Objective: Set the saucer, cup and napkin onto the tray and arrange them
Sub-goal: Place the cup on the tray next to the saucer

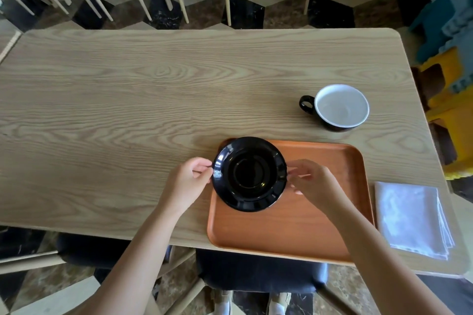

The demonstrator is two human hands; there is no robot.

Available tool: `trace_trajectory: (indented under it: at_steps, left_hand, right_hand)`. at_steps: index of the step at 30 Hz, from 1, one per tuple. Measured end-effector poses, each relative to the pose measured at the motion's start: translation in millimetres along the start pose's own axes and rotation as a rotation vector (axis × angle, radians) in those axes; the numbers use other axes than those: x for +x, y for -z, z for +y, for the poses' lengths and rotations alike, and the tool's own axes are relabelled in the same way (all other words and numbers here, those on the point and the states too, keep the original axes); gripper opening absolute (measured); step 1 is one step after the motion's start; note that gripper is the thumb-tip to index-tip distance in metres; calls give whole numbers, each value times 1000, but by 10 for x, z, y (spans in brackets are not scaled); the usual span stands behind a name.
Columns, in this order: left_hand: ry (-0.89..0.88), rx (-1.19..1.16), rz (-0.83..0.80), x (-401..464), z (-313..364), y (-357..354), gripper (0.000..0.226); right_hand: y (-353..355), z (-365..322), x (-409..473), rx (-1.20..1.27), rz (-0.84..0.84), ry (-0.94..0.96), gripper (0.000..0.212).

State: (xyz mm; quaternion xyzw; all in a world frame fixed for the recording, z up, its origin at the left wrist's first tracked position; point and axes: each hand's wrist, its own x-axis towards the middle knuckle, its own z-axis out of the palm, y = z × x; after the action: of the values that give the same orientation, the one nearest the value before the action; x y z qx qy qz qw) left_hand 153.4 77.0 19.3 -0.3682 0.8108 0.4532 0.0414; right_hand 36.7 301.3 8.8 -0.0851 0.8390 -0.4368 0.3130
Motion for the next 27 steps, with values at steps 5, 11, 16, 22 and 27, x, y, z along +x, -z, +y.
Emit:
trace_trajectory:
  at_steps: [5, 11, 16, 22, 27]
  left_hand:
    - [-188, 113, -15, -45, 455, -88, 18]
    - [-706, 410, 5, 191, 1288, -424, 36]
    - [-986, 811, -13, 598, 1561, -819, 52]
    - [-851, 1022, -106, 862, 1603, -1144, 61]
    - [-905, 827, -66, 893, 1603, -1206, 51]
  right_hand:
    - [449, -230, -130, -163, -3, 134, 17]
    - [1162, -354, 40, -609, 340, 332, 44]
    - [1404, -190, 331, -937, 238, 313, 66]
    - [1357, 14, 563, -904, 173, 240, 72]
    - [1319, 76, 648, -793, 268, 305, 54]
